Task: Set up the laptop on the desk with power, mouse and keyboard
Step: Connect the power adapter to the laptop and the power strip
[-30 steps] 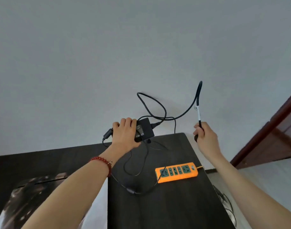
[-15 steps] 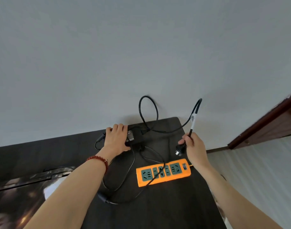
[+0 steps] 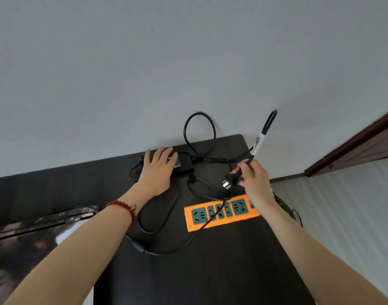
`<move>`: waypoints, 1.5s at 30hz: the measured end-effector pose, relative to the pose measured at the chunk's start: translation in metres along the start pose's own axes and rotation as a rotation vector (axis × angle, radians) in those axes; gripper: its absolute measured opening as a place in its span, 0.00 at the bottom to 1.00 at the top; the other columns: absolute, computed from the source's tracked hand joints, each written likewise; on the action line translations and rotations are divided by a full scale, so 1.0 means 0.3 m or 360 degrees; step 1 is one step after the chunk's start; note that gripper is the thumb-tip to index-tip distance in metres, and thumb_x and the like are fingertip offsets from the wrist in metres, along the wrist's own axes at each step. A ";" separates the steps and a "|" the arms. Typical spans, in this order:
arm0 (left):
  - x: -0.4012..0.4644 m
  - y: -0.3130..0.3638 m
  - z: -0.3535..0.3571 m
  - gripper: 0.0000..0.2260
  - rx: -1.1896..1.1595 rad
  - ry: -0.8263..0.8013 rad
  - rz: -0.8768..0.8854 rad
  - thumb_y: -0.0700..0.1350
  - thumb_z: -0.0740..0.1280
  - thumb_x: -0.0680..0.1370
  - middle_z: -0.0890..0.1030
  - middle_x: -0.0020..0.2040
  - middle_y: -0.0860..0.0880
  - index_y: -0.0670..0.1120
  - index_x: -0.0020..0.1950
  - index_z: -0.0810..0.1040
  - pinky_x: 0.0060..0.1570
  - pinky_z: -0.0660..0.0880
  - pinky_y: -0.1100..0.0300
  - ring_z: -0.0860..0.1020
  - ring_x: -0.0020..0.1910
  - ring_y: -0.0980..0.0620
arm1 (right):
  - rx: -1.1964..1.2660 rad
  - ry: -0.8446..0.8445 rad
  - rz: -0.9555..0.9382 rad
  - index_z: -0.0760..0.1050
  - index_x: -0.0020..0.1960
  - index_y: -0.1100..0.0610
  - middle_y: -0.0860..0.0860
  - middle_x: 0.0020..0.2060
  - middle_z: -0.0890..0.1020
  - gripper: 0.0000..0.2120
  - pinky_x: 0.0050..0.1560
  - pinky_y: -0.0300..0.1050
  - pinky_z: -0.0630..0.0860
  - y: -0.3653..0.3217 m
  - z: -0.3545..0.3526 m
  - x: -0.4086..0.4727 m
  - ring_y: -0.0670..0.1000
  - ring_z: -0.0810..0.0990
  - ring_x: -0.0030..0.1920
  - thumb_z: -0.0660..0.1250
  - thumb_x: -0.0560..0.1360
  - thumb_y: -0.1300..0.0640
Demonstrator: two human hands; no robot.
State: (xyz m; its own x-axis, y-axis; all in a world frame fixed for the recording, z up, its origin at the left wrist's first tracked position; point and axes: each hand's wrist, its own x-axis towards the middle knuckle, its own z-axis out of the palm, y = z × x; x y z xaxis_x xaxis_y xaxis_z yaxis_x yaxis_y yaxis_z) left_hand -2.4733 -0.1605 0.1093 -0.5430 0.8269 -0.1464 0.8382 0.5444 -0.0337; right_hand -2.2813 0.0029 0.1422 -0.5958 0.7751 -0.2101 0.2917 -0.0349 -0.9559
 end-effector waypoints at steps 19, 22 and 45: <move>-0.153 0.101 0.035 0.09 -0.1017 0.0244 -0.0264 0.42 0.65 0.76 0.76 0.50 0.41 0.41 0.54 0.80 0.48 0.76 0.46 0.78 0.45 0.40 | 0.0444 0.0197 0.0318 0.72 0.45 0.56 0.55 0.42 0.81 0.09 0.45 0.42 0.80 0.054 0.008 -0.074 0.50 0.82 0.46 0.55 0.80 0.60; -0.043 0.103 0.005 0.08 -0.1030 0.0403 -0.0369 0.40 0.64 0.77 0.76 0.51 0.41 0.40 0.53 0.79 0.47 0.74 0.51 0.77 0.46 0.41 | 0.0396 0.0188 0.0285 0.72 0.45 0.56 0.55 0.41 0.81 0.09 0.47 0.44 0.80 0.051 0.010 -0.069 0.50 0.82 0.47 0.55 0.80 0.60; -0.109 0.148 0.102 0.19 -0.0510 0.0200 0.0336 0.54 0.55 0.80 0.73 0.57 0.47 0.47 0.65 0.74 0.60 0.61 0.53 0.72 0.57 0.50 | -0.0290 0.0002 0.0051 0.73 0.41 0.52 0.56 0.43 0.82 0.12 0.59 0.60 0.74 0.070 0.059 0.011 0.55 0.79 0.51 0.56 0.78 0.63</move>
State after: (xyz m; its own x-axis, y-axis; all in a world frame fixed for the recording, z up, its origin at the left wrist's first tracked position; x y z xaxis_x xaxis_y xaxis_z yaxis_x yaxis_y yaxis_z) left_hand -2.4165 -0.1678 0.0823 -0.3793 0.9253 0.0058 0.8842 0.3606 0.2968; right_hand -2.2903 -0.0064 0.1177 -0.5831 0.7762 -0.2398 0.4414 0.0548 -0.8956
